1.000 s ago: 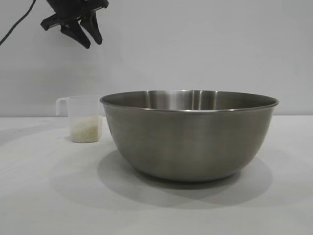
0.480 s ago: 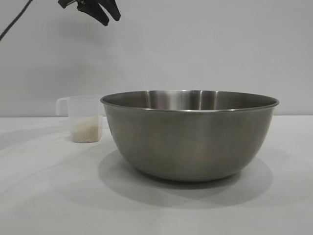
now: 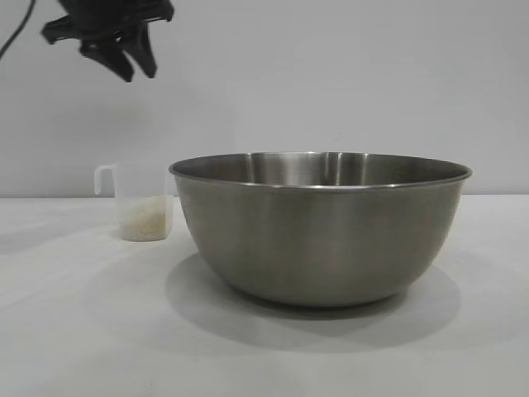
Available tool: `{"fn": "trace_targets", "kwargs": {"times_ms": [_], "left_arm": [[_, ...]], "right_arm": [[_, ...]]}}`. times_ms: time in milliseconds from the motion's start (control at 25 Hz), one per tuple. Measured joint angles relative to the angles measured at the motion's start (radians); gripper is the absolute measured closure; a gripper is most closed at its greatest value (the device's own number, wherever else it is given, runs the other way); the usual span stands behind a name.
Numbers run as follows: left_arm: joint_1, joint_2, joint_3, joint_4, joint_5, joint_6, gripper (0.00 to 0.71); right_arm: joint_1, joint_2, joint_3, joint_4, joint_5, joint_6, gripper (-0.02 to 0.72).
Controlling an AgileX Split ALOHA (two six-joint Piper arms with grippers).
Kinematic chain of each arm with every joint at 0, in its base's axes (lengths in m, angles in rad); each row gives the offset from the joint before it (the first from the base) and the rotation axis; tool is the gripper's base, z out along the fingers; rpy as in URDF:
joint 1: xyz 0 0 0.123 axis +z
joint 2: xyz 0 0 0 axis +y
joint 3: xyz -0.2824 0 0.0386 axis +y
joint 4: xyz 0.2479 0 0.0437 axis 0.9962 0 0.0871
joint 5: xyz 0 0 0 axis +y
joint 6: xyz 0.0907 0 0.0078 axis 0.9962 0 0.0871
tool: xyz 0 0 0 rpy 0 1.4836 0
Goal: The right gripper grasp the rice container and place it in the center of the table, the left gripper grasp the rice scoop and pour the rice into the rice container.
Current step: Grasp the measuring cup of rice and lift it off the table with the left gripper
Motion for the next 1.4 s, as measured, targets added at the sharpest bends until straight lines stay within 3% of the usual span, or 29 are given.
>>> {"fn": "trace_targets", "kwargs": {"times_ms": [200,440,840,960,1160,1400], "left_arm": [[-0.08,-0.135,0.385,0.002,-0.443,0.004,0.503],[-0.147,-0.161,0.624,0.005,-0.669,0.002,0.503],[-0.149,-0.153,0.794,0.012,-0.792,-0.054,0.503],[-0.149,-0.101,0.831,0.08,-0.898,-0.081,0.503],[-0.149,0.044,0.855,0.173,-1.176,-0.119,0.503],[-0.149,0.138,0.856,0.189,-1.224,-0.252,0.503]], "right_arm": [[0.0,0.0,0.0,-0.01,0.0,0.022,0.29],[0.0,0.0,0.0,-0.014,0.0,0.034,0.29],[0.0,0.0,0.0,-0.017,0.0,0.038,0.29],[0.0,0.0,0.0,-0.017,0.0,0.038,0.29],[0.0,0.0,0.0,-0.021,0.0,0.048,0.29],[0.0,0.0,0.0,-0.021,0.0,0.051,0.29]]}}
